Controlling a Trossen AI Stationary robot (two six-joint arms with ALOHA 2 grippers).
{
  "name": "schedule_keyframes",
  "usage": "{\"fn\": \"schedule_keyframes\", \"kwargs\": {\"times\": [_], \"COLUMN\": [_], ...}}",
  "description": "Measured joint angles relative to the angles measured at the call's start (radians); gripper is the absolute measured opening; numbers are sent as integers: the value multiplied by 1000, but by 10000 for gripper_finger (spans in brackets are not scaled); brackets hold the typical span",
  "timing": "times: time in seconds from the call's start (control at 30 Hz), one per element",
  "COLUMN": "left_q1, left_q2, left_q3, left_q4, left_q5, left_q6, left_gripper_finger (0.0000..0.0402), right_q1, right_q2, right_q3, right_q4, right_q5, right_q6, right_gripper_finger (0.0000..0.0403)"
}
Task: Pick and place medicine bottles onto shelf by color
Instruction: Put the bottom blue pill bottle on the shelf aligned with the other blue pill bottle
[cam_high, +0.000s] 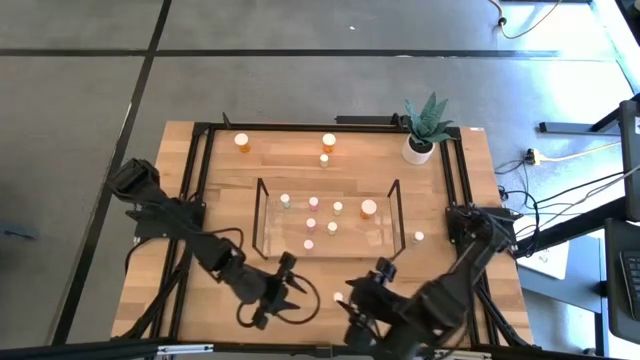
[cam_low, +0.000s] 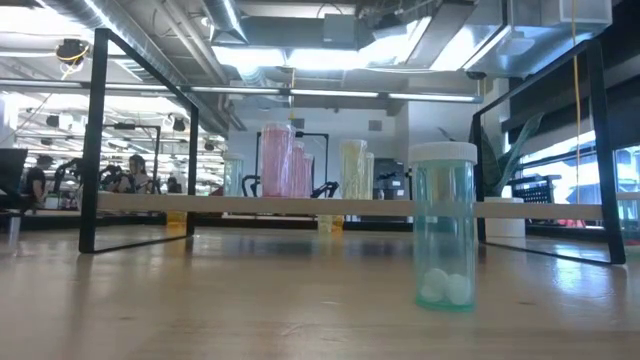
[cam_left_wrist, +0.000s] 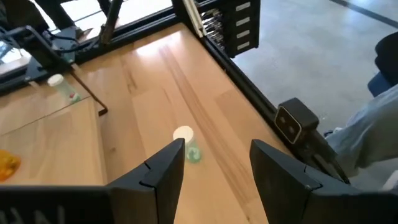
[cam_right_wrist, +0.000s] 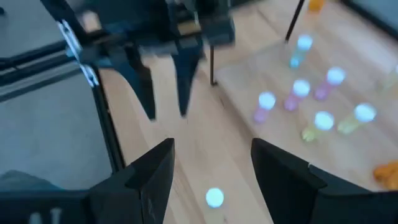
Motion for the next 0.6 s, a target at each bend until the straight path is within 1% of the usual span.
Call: {"fn": "schedule_keyframes", "kwargs": {"times": [0.2, 0.3, 0.4, 0.6], "left_q1": [51, 70, 85, 96], "left_q2": [97, 156, 222, 327], "left_q3": [67, 112, 164, 261], "left_q4": [-2, 3, 0, -11], "left_q5": [45, 83, 93, 93], "left_q6": [2, 46, 51, 53], "left_gripper_finger": [175, 175, 175, 175], "right_q1": [77, 99, 109, 110], "right_q2": [-28, -28, -28, -28], "right_q3": [0, 0, 0, 0], "right_q4": [6, 6, 6, 4], "right_q5": [170, 230, 243, 237], "right_q6": [-55, -73, -105, -107], "right_gripper_finger": [215, 215, 215, 215]}}
